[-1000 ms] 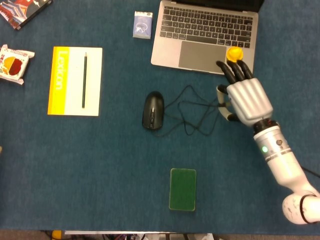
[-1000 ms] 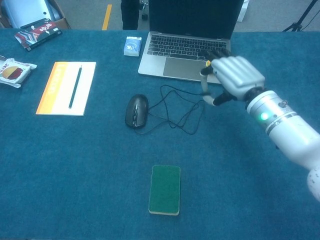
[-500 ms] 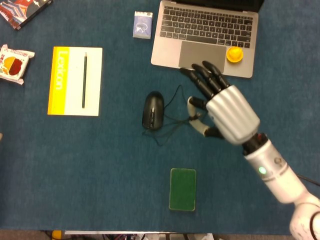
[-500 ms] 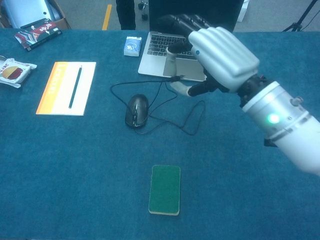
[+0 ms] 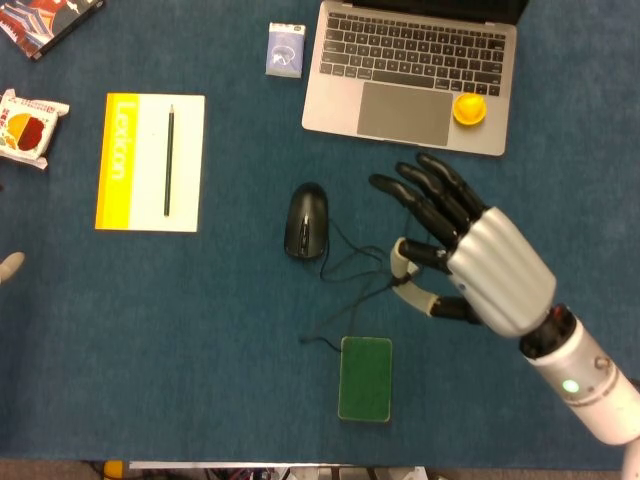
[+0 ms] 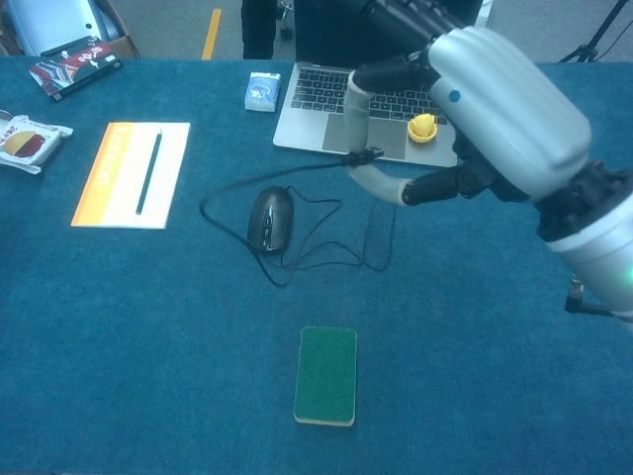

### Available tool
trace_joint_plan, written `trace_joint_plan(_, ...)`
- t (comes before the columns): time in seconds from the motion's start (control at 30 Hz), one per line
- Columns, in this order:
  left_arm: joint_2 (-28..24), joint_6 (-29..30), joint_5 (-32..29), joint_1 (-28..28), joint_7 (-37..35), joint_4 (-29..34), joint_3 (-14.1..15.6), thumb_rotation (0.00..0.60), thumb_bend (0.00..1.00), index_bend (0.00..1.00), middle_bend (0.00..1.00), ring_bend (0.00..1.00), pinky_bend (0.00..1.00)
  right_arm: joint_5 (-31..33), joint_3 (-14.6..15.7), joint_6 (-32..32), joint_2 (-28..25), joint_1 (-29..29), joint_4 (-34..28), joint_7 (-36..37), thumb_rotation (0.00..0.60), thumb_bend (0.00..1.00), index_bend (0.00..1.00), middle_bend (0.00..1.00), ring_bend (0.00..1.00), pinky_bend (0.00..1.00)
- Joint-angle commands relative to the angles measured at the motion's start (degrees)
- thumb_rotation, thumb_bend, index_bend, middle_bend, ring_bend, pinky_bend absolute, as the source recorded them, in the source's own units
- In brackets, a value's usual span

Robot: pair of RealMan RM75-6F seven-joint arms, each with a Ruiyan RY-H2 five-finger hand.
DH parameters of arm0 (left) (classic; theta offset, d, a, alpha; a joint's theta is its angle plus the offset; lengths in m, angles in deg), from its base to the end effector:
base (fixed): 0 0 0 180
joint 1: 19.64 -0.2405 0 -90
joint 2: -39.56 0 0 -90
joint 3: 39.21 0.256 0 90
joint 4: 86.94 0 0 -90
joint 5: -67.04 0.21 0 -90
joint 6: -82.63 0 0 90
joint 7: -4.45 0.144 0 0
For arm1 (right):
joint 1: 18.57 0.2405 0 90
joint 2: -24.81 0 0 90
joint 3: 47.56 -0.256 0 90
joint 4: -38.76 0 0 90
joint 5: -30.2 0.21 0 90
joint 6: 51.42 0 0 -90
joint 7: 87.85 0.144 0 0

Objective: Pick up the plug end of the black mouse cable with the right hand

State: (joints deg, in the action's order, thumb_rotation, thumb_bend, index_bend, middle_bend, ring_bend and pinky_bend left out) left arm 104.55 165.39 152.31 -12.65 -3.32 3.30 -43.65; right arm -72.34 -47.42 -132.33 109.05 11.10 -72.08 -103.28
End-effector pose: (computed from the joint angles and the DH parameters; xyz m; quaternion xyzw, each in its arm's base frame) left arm -0.3114 0.1990 0.1571 -0.5755 -0.4172 -0.4283 0.5580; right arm -0.0744 -0.2015 0.0492 0.6842 -0.2854 0.6166 0.2650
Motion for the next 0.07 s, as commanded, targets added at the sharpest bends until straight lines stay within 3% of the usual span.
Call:
trace_joint_plan(0.03, -0.07, 0.36, 0.21, -0.21, 0.4, 0.33, 0.31, 0.6, 0.0, 0.31, 0.18, 0.27, 0.47, -1.63, 0.53, -1.01, -0.32, -0.95, 0.23, 1.01, 0.6, 0.39, 0.73, 0.11, 0.0, 0.0)
trace_joint_plan(0.07, -0.1, 0.52, 0.31, -0.31, 0.49, 0.39, 0.43, 0.6, 0.0, 0.31, 0.18, 0.27, 0.47, -1.75, 0.58, -0.92, -0.32, -1.15, 0.34, 0.95, 0.6, 0.39, 0.73, 0.11, 0.0, 0.0)
